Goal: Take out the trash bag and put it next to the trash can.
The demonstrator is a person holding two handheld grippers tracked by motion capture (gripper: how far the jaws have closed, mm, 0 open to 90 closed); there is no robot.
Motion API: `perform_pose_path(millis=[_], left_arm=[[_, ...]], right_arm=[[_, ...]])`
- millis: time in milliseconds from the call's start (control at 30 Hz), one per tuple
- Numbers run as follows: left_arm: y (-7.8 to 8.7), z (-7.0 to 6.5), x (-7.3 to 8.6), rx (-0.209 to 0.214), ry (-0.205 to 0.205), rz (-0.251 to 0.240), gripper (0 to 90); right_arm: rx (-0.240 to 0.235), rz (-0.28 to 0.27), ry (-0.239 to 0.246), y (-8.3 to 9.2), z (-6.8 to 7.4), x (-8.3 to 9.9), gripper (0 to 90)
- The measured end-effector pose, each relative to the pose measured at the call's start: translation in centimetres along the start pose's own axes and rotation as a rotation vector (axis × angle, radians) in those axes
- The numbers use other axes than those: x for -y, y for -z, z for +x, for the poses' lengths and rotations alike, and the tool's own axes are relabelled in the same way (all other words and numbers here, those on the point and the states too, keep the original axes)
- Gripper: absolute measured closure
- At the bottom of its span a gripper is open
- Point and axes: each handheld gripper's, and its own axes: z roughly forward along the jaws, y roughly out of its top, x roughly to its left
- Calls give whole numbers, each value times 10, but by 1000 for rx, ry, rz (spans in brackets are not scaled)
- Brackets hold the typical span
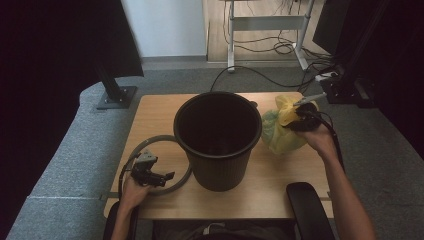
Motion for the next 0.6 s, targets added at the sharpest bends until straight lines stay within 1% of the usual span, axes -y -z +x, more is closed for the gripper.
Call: perform_pose_path(millis=[100,200,300,367,433,500,600], left_arm=[[-3,-1,1,-22,-11,31,0],[-6,0,4,-25,-4,43,0],[-7,1,6,-41,-3,62,0],[-8,3,8,-40,8,62,0],[-8,4,10,-43,14,67,0],[-7,5,10,-45,30,60,0],[-6,7,11,-48,40,47,0]], right_arm=[[-7,15,-18,-11,1,14,712],[-5,39,-24,-22,4,28,704],[-12,54,-24,-32,10,40,692],[-16,54,-33,-37,14,46,684],[-22,60,-27,-43,18,52,673],[-23,64,-36,-48,22,57,664],[-32,79,-45,-57,25,67,653]])
